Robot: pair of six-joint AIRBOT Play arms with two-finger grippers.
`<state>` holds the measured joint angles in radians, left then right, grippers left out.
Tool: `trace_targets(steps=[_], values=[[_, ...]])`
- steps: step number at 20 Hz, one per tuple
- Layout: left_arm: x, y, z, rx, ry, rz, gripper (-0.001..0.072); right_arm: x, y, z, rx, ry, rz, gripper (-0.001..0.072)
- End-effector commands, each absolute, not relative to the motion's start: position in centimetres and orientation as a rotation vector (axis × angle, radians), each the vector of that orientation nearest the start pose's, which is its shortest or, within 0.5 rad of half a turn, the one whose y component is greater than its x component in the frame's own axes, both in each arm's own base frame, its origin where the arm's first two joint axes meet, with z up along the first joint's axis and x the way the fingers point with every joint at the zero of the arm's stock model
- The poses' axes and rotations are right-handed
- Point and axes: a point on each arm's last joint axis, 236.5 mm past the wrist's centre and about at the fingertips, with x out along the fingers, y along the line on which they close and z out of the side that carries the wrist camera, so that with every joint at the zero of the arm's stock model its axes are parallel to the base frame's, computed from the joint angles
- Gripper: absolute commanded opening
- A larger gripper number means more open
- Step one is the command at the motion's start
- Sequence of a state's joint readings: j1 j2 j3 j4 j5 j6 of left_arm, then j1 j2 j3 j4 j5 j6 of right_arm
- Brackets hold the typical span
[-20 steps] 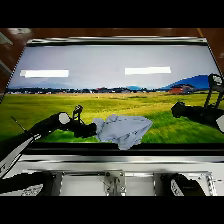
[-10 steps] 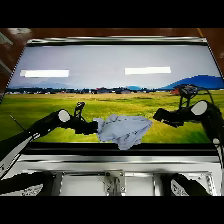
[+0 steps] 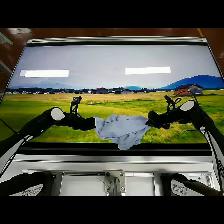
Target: Fold the shirts.
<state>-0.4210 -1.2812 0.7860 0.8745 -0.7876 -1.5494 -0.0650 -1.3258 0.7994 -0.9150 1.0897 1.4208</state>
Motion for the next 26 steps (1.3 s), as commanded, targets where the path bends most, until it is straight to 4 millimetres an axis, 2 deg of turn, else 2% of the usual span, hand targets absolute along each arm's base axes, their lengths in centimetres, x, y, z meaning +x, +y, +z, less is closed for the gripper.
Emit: trace_targets(steps=[1,3,4,5,6,7,8,9,10,11,12,13,14,15,17,19,20,22,24,26], values=[[30.2,-24.7,-4.7,-0.428,1.293,-0.498,0.0034,30.2,11.5,-7.4,0.603,1.517,0.345,0.0069],[32.0,-24.8,-1.8,-0.394,1.202,-0.533,0.0034,30.2,11.5,-5.2,0.508,1.486,0.438,0.0069],[33.4,-24.8,0.9,-0.366,1.123,-0.552,0.0034,30.9,11.3,-3.1,0.453,1.435,0.471,0.0069],[34.9,-24.7,4.4,-0.339,1.029,-0.570,0.0034,32.2,11.1,-0.5,0.404,1.356,0.487,0.0069],[36.4,-24.4,9.1,-0.309,0.907,-0.587,0.0034,33.9,10.9,3.3,0.352,1.238,0.496,0.0069],[37.5,-23.9,14.4,-0.289,0.779,-0.600,0.0034,35.4,10.7,7.8,0.306,1.103,0.501,0.0069],[38.1,-23.2,20.7,-0.273,0.633,-0.611,0.0034,36.6,10.5,13.1,0.260,0.948,0.498,0.0068],[37.8,-22.4,27.0,-0.271,0.494,-0.623,0.0034,37.2,10.3,19.7,0.214,0.764,0.491,0.0068],[36.7,-21.6,33.7,-0.282,0.347,-0.638,0.0034,36.7,10.2,26.5,0.172,0.579,0.487,0.0068],[35.0,-20.7,39.5,-0.297,0.214,-0.652,0.0034,35.3,10.2,32.6,0.139,0.415,0.482,0.0068],[32.8,-19.7,44.9,-0.318,0.086,-0.666,0.0034,33.1,10.1,38.3,0.108,0.260,0.475,0.0069],[30.6,-19.0,48.7,-0.333,-0.006,-0.681,0.0034,30.7,10.2,42.6,0.087,0.141,0.474,0.0069],[28.7,-18.3,51.5,-0.353,-0.068,-0.696,0.0034,28.3,10.3,45.7,0.059,0.058,0.474,0.0068],[27.4,-17.9,52.9,-0.370,-0.100,-0.707,0.0034,26.2,10.5,47.5,0.039,0.012,0.476,0.0068],[25.0,-17.9,54.1,-0.426,-0.108,-0.751,0.0034,22.9,10.7,49.0,0.029,-0.016,0.476,0.0069],[23.4,-18.1,53.9,-0.424,-0.086,-0.784,0.0034,20.9,11.3,48.2,0.053,0.028,0.499,0.0069],[23.1,-18.2,53.3,-0.402,-0.061,-0.786,0.0034,20.4,11.7,47.0,0.067,0.085,0.517,0.0069],[22.9,-18.4,50.9,-0.331,0.024,-0.771,0.0034,19.7,12.2,44.0,0.077,0.223,0.537,0.0069],[23.5,-17.8,46.5,-0.213,0.175,-0.712,0.0034,19.2,12.3,40.8,0.067,0.372,0.548,0.0069],[24.7,-15.8,41.5,-0.094,0.336,-0.602,0.0034,18.5,12.3,36.5,0.098,0.593,0.558,0.0069]])
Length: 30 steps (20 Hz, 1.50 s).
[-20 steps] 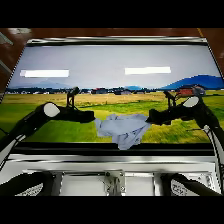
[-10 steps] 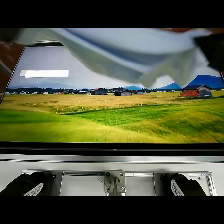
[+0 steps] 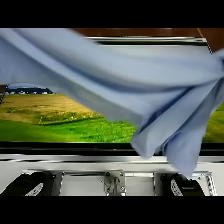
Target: Fold the shirts.
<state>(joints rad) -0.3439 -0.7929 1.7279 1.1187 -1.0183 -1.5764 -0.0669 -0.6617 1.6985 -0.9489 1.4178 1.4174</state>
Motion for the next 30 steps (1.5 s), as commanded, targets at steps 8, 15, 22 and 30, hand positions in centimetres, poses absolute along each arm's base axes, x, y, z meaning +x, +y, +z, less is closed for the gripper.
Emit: trace_targets(steps=[8,15,22,30], values=[[28.9,-14.1,25.8,-0.052,0.718,-0.431,0.0034,19.1,12.6,17.5,0.264,1.275,0.558,0.0069],[34.1,-18.5,16.7,-0.319,0.742,-0.431,0.0035,34.5,11.3,6.9,0.480,0.994,0.280,0.0069],[32.4,-22.9,3.2,-0.240,1.046,-0.449,0.0034,39.3,10.9,-1.3,0.661,1.087,0.130,0.0406],[31.4,-22.5,1.8,-0.206,1.112,-0.447,0.0034,27.1,9.4,-1.2,0.325,1.483,0.353,0.0681]])
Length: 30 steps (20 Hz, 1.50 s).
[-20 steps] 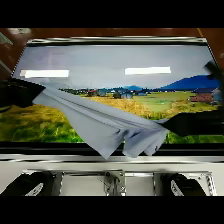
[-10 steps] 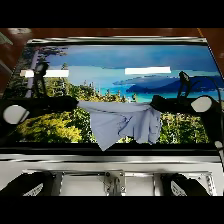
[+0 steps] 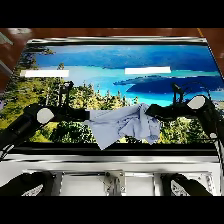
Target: Fold the shirts.
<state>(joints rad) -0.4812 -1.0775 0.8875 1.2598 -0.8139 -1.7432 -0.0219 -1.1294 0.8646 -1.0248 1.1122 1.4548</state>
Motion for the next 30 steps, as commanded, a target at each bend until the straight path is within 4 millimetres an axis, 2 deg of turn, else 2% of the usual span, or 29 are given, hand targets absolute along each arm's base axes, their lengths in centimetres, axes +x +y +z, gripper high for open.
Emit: trace_targets(steps=[1,5,7,10,11,12,13,14,16,18,19,20,21,22,23,24,25,27,28,29,30], values=[[31.5,-22.5,1.8,-0.206,1.110,-0.447,0.0034,26.8,10.0,-1.4,0.297,1.487,0.365,0.0681],[31.4,-22.7,1.9,-0.213,1.112,-0.448,0.0035,26.7,13.8,-3.7,0.181,1.479,0.423,0.0682],[31.3,-22.7,1.9,-0.219,1.119,-0.449,0.0034,26.6,14.1,-5.6,0.113,1.514,0.396,0.0682],[31.2,-22.9,1.9,-0.225,1.120,-0.453,0.0035,26.4,13.1,-8.3,0.050,1.577,0.309,0.0679],[31.2,-22.9,1.9,-0.225,1.120,-0.453,0.0034,26.4,12.8,-8.8,0.053,1.593,0.286,0.0620],[31.3,-22.9,1.9,-0.225,1.118,-0.452,0.0034,26.4,12.5,-9.2,0.051,1.601,0.262,0.0373],[31.3,-22.9,2.0,-0.225,1.116,-0.453,0.0034,26.6,12.1,-9.2,0.046,1.596,0.240,0.0155],[31.3,-22.9,1.9,-0.224,1.117,-0.453,0.0035,26.9,11.8,-9.1,0.046,1.589,0.221,0.0070],[31.4,-22.7,2.0,-0.220,1.112,-0.451,0.0034,27.4,11.7,-8.3,0.029,1.580,0.223,0.0069],[32.3,-22.0,3.3,-0.195,1.067,-0.442,0.0034,28.7,12.1,-5.8,0.016,1.527,0.248,0.0069],[33.2,-21.5,5.4,-0.183,1.009,-0.439,0.0034,30.1,12.4,-3.5,0.015,1.457,0.266,0.0069],[34.2,-21.0,8.2,-0.171,0.931,-0.439,0.0034,31.8,12.9,0.0,0.005,1.348,0.299,0.0069],[35.2,-20.2,12.4,-0.137,0.821,-0.451,0.0034,33.7,13.2,4.5,-0.021,1.203,0.333,0.0069],[35.7,-19.3,17.0,-0.112,0.711,-0.454,0.0034,35.4,12.8,9.7,-0.052,1.041,0.335,0.0069],[35.9,-17.8,22.6,-0.114,0.585,-0.439,0.0034,36.7,11.7,16.1,-0.087,0.857,0.303,0.0069],[35.4,-16.2,28.7,-0.134,0.444,-0.424,0.0034,36.9,10.3,22.4,-0.113,0.682,0.266,0.0069],[34.2,-14.6,34.3,-0.157,0.317,-0.411,0.0034,36.3,8.6,29.2,-0.133,0.502,0.214,0.0069],[29.9,-11.7,44.5,-0.207,0.080,-0.394,0.0034,32.8,5.7,40.0,-0.133,0.224,0.139,0.0069],[27.4,-10.7,48.2,-0.225,-0.013,-0.398,0.0034,30.7,4.8,43.5,-0.125,0.138,0.123,0.0069],[24.9,-10.0,51.3,-0.233,-0.096,-0.407,0.0034,28.7,4.2,46.1,-0.108,0.074,0.120,0.0069],[22.8,-9.5,53.3,-0.244,-0.153,-0.422,0.0034,27.0,3.8,47.7,-0.088,0.034,0.121,0.0069]])
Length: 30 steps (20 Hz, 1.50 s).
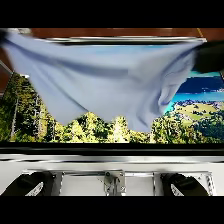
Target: Fold the shirts.
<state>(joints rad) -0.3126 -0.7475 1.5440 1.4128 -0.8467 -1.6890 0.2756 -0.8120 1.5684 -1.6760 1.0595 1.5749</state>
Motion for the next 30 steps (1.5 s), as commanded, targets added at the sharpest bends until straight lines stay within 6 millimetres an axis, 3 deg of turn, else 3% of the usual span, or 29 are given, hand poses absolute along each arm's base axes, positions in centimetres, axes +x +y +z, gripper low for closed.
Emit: trace_targets(steps=[1,3,5,7,10,13,15,18,22,24,27,30], values=[[20.4,-9.2,55.0,-0.257,-0.205,-0.441,0.0034,25.4,4.0,49.0,-0.040,0.005,0.146,0.0069],[16.7,-8.5,56.3,-0.272,-0.262,-0.469,0.0034,22.7,4.4,50.4,0.030,-0.040,0.194,0.0069],[15.2,-7.4,55.0,-0.232,-0.223,-0.429,0.0034,20.9,5.0,50.6,0.086,-0.044,0.241,0.0069],[15.1,-6.9,51.9,-0.200,-0.101,-0.397,0.0033,19.8,5.6,50.2,0.132,-0.019,0.277,0.0069],[15.9,-6.1,47.2,-0.169,0.094,-0.339,0.0033,19.8,5.6,49.2,0.223,0.035,0.272,0.0069],[18.0,-3.8,43.7,-0.111,0.206,-0.211,0.0034,21.7,5.8,44.9,0.191,0.220,0.238,0.0069],[20.2,-2.5,40.5,-0.067,0.288,-0.128,0.0034,23.8,6.0,40.1,0.156,0.423,0.198,0.0069],[24.0,-2.6,33.3,-0.003,0.461,-0.078,0.0034,28.3,6.4,31.7,0.090,0.719,0.124,0.0070],[31.2,-5.2,23.2,0.067,0.574,-0.100,0.0034,38.7,7.9,21.1,0.021,0.829,0.061,0.0070],[35.5,-6.7,19.3,0.087,0.577,-0.121,0.0034,44.2,8.8,16.4,0.048,0.819,0.022,0.0070],[41.8,-7.1,14.6,0.087,0.604,-0.108,0.0034,51.2,10.8,12.5,0.114,0.719,0.032,0.0070],[45.3,-5.8,9.5,-0.031,0.713,-0.020,0.0034,55.0,10.6,10.7,0.250,0.642,0.007,0.0070]])
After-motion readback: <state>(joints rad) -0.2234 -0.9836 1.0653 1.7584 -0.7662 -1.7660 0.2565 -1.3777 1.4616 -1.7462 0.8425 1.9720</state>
